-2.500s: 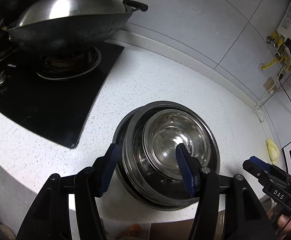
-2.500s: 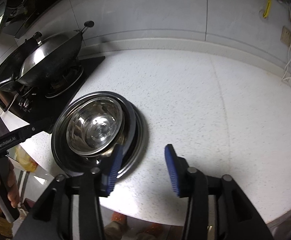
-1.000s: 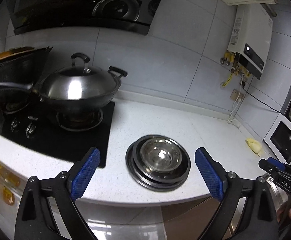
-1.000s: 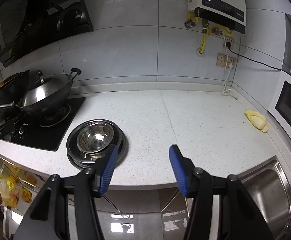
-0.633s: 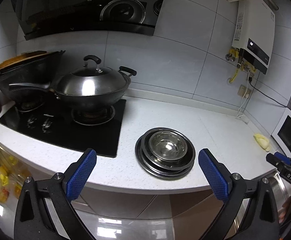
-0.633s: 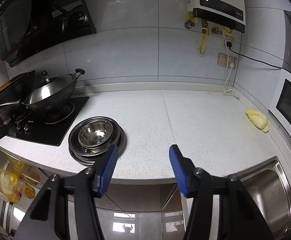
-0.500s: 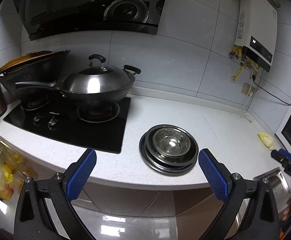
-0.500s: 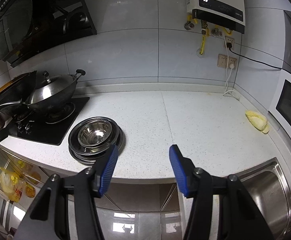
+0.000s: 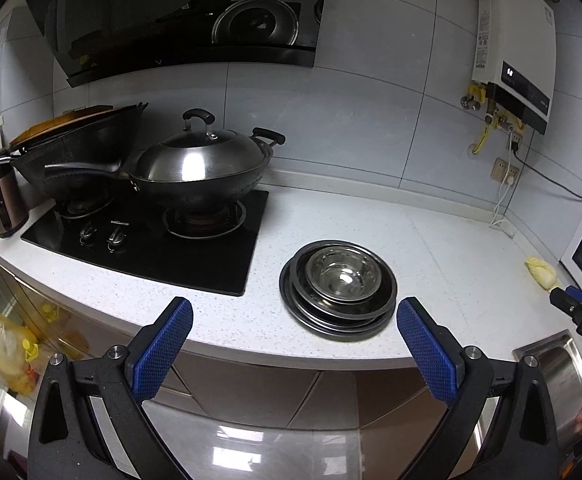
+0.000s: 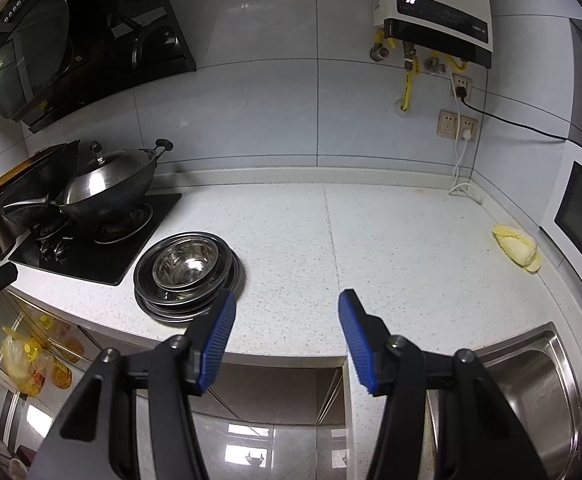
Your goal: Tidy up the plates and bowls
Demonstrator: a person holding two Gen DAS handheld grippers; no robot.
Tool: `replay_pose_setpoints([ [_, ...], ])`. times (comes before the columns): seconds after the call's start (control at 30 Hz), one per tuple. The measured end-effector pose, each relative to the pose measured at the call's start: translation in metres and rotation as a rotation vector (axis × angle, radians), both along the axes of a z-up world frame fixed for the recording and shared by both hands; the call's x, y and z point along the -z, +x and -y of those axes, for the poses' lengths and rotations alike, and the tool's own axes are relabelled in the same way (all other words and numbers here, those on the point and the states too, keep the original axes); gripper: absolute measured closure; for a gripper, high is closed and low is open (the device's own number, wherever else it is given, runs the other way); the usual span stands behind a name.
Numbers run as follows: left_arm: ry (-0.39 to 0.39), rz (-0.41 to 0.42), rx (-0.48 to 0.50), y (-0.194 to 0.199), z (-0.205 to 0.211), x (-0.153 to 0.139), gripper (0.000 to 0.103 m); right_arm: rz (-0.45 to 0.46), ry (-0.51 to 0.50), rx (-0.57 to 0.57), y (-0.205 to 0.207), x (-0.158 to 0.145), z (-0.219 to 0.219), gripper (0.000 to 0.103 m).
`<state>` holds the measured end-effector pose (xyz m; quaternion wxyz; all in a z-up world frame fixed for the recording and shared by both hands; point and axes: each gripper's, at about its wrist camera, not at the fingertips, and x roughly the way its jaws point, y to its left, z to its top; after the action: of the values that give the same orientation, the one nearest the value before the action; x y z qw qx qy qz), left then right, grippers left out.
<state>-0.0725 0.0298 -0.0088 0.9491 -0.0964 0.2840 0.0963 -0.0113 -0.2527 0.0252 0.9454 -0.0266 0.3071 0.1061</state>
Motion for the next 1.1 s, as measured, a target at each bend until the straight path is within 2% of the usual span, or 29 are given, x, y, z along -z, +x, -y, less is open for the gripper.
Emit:
replay_pose_setpoints([
  [0.23, -0.048, 0.018, -0.009, -0.002, -0.007, 0.0, 0.003, 0.01, -0.009, 0.004, -0.005, -0.002, 0.0, 0.051],
  [1.1, -0.061, 0.019, 0.033, -0.005, -0.015, 0.002, 0.003, 0.016, -0.025, 0.007, -0.014, -0.007, -0.006, 0.051],
])
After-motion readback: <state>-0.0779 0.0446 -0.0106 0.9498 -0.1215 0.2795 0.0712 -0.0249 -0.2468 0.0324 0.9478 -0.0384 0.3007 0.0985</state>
